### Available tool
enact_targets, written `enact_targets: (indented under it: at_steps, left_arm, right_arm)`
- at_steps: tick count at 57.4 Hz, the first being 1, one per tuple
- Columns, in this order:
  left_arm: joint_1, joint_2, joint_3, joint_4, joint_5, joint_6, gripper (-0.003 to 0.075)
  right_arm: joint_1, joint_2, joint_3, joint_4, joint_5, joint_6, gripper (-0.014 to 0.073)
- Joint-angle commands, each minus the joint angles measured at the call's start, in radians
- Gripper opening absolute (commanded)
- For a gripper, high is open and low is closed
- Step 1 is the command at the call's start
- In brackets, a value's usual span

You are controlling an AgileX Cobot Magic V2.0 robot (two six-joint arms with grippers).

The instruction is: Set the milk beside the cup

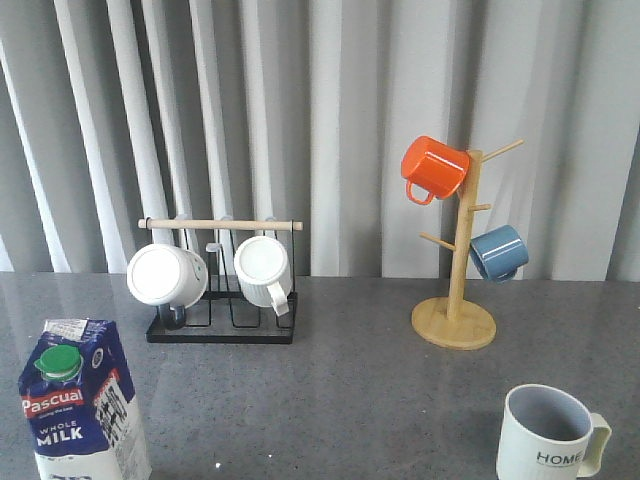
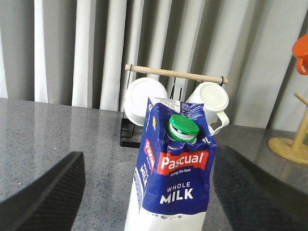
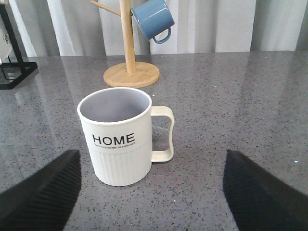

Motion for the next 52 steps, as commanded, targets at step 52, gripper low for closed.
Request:
enact_targets:
  at_steps: [52]
  left_arm:
    - [-0.003, 0.005, -0.035, -0.010, -0.073, -0.010, 0.0540]
  right_arm:
    - [-0.001, 0.639, -0.035, -0.034, -0.678, -0.124, 0.0572]
